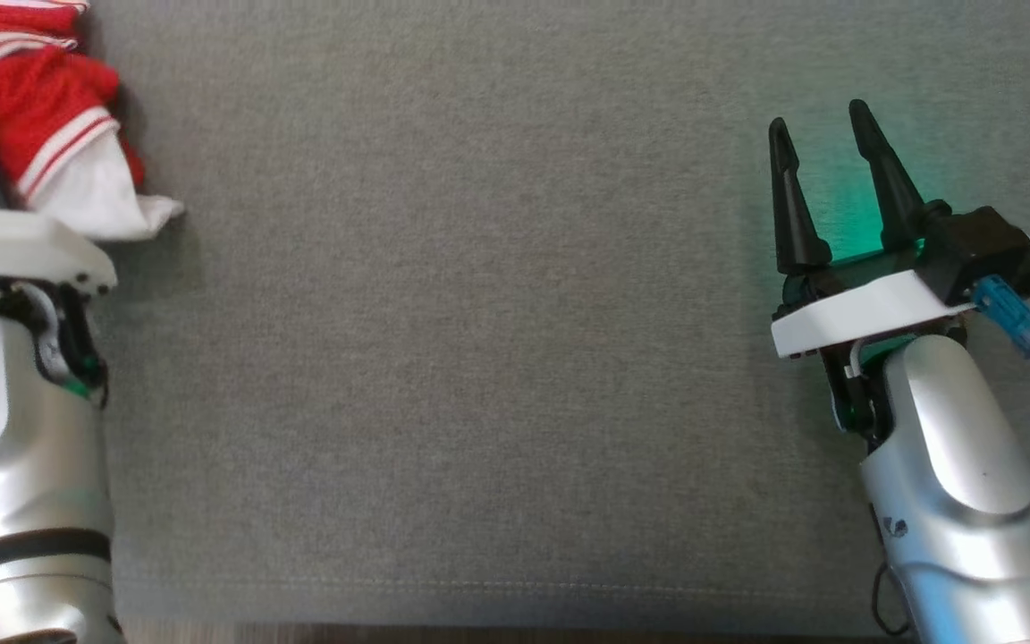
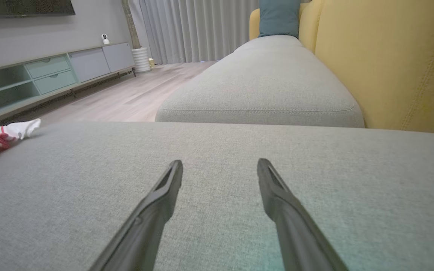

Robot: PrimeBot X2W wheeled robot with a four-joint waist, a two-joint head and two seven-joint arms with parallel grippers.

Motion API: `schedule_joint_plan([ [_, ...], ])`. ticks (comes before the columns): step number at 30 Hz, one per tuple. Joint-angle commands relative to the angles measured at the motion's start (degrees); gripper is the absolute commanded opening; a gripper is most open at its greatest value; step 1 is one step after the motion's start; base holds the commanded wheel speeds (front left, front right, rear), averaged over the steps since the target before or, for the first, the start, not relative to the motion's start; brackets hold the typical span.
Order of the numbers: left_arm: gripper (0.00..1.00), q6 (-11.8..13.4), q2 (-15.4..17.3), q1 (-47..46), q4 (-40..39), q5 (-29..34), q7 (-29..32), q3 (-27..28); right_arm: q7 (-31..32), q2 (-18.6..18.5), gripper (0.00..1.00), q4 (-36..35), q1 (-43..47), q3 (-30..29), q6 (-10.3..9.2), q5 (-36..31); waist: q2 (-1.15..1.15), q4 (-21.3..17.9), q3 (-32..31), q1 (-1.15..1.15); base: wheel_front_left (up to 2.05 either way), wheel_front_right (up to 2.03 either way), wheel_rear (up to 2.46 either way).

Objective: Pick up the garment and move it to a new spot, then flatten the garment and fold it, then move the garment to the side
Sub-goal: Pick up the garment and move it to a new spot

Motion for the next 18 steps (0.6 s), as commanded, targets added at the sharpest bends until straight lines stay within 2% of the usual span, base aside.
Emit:
schedule_joint_plan([
  [1,0.00,-0.6,2.8,-1.5,-3.4,1.2,-0.3,0.8,-0.2,0.9,1.00,-1.6,0.0,1.2,0.00,0.6,0.00,-1.3,-1.5,-0.01,0.00,0.00,0.00],
  [4,0.00,-1.5,1.8,-2.1,-6.7,2.5,-0.3,-0.6,-0.2,1.2,1.00,-1.3,0.4,1.3,0.00,1.4,0.00,-3.0,-3.1,-0.01,0.00,0.00,0.00],
  [11,0.00,-2.4,-3.5,-1.4,-14.3,4.0,-0.3,-4.7,-0.2,1.4,1.00,-1.4,1.5,2.0,0.00,4.7,0.00,-8.6,-5.5,-0.01,0.00,0.00,0.00],
  [18,0.00,-3.6,-5.7,0.3,-15.4,3.7,-0.3,-11.2,-0.2,1.4,1.00,-1.9,1.9,3.1,0.00,7.4,0.00,-14.6,-6.2,-0.01,0.00,0.00,0.00],
])
